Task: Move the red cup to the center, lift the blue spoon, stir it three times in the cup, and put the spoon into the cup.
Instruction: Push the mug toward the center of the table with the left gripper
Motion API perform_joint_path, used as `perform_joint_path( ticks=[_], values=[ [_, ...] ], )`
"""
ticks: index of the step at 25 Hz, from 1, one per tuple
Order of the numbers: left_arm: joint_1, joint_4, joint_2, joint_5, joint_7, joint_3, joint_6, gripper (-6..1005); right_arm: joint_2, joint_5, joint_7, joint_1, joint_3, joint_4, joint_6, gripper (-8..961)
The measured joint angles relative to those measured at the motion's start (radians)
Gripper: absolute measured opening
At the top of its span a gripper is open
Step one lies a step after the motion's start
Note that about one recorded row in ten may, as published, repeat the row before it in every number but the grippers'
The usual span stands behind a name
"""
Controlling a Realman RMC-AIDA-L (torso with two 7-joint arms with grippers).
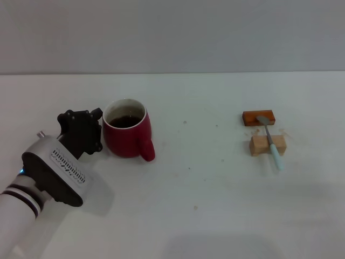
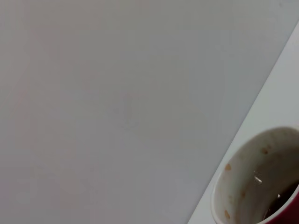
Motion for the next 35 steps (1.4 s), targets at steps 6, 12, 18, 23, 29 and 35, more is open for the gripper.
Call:
perform_joint_path(
  ticks=[6, 12, 18, 23, 29, 35],
  values=[
    [0.001, -0.023, -0.002, 0.001, -0.002, 0.015, -0.001, 38, 0.000, 0.000, 0.000, 0.001, 0.000, 0.002, -0.003, 737],
    [0.008, -0.056, -0.002, 0.002, -0.004, 0.035, -0.004, 40, 0.000, 0.000, 0.000, 0.001, 0.000, 0.001, -0.011, 737],
    [0.011, -0.084, -0.004, 0.002, -0.009, 0.063, -0.009, 42, 0.000, 0.000, 0.000, 0.000, 0.000, 0.002, -0.014, 737],
    [0.012, -0.104, -0.004, 0.001, -0.012, 0.085, -0.012, 44, 0.000, 0.000, 0.000, -0.001, 0.000, 0.000, -0.014, 738],
    [0.014, -0.117, -0.004, 0.001, -0.013, 0.100, -0.019, 46, 0.000, 0.000, 0.000, -0.002, 0.000, 0.001, -0.014, 737],
    [0.014, -0.132, -0.004, 0.000, -0.015, 0.119, -0.022, 48, 0.001, 0.000, 0.000, 0.000, 0.000, 0.000, -0.014, 738]
  ],
)
